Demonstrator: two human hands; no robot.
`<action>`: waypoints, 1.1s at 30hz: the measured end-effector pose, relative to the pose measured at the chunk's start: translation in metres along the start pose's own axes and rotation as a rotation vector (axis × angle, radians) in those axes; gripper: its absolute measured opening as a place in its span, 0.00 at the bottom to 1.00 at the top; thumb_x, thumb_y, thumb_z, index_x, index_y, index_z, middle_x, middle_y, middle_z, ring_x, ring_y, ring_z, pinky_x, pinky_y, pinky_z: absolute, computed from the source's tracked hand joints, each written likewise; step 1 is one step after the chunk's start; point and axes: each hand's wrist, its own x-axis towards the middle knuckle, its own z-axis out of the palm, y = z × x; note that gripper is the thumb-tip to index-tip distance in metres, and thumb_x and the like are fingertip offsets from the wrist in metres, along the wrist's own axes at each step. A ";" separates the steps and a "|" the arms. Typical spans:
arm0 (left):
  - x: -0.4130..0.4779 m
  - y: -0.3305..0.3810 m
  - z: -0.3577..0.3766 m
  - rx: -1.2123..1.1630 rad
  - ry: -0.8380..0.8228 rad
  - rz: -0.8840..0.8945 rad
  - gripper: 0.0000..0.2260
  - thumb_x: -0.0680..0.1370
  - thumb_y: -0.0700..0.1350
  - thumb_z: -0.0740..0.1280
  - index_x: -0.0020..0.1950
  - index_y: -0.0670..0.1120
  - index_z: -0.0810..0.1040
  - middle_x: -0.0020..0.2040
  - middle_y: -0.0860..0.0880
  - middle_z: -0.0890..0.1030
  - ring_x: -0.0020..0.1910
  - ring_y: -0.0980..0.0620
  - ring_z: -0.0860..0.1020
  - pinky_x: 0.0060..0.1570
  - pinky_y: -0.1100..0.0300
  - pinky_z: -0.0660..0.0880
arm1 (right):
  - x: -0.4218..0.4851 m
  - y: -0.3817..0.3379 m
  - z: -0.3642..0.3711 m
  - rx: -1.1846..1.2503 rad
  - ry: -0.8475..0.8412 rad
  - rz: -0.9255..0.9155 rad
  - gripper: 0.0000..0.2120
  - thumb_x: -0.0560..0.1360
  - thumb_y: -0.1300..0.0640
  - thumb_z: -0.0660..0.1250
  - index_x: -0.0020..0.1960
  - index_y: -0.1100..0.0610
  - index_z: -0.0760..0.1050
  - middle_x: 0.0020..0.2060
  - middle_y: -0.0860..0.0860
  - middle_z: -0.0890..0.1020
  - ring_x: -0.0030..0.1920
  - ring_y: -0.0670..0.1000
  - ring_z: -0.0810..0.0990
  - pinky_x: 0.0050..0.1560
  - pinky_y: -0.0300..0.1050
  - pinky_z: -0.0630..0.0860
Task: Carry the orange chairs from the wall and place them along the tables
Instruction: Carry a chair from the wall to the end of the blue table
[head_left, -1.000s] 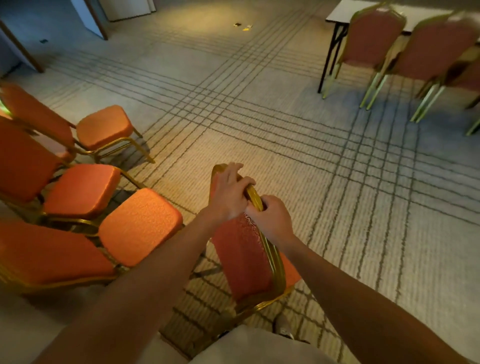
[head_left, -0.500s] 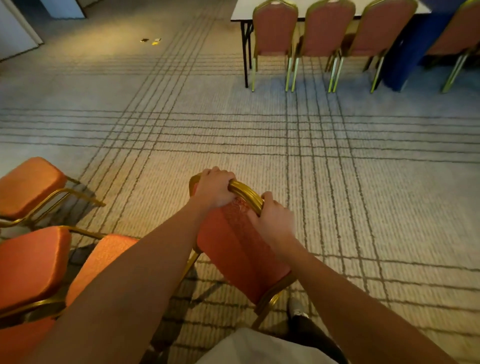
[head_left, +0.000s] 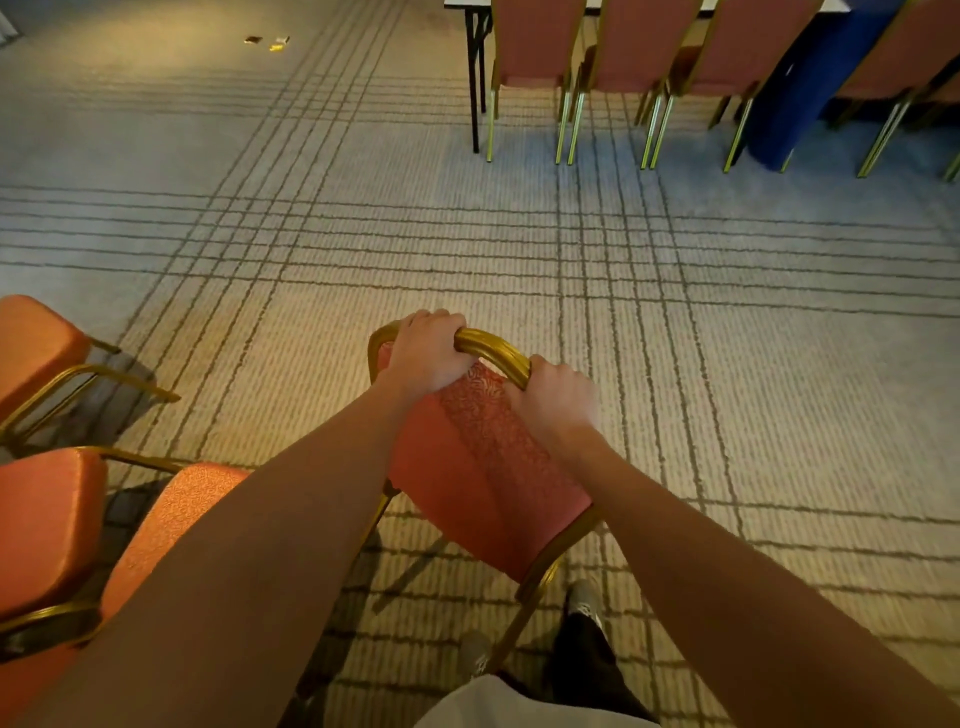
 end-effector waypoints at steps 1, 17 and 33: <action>0.003 -0.001 -0.002 -0.009 0.008 -0.021 0.10 0.76 0.55 0.67 0.44 0.49 0.74 0.42 0.51 0.75 0.50 0.44 0.76 0.56 0.48 0.69 | 0.007 -0.001 -0.002 -0.023 0.010 -0.004 0.20 0.80 0.38 0.59 0.55 0.55 0.75 0.44 0.53 0.82 0.41 0.56 0.80 0.40 0.49 0.72; -0.004 -0.015 0.005 0.082 0.016 -0.238 0.21 0.75 0.67 0.64 0.45 0.50 0.80 0.40 0.50 0.81 0.43 0.46 0.81 0.50 0.50 0.77 | 0.057 -0.008 0.010 -0.112 0.126 -0.028 0.17 0.76 0.44 0.64 0.56 0.56 0.77 0.48 0.55 0.82 0.52 0.60 0.80 0.55 0.55 0.74; 0.039 0.022 0.025 0.013 0.026 -0.186 0.21 0.73 0.64 0.65 0.61 0.56 0.80 0.77 0.51 0.67 0.75 0.45 0.64 0.75 0.39 0.59 | 0.099 0.054 -0.001 0.101 0.017 -0.075 0.20 0.76 0.44 0.65 0.63 0.53 0.73 0.53 0.53 0.81 0.55 0.59 0.79 0.52 0.55 0.76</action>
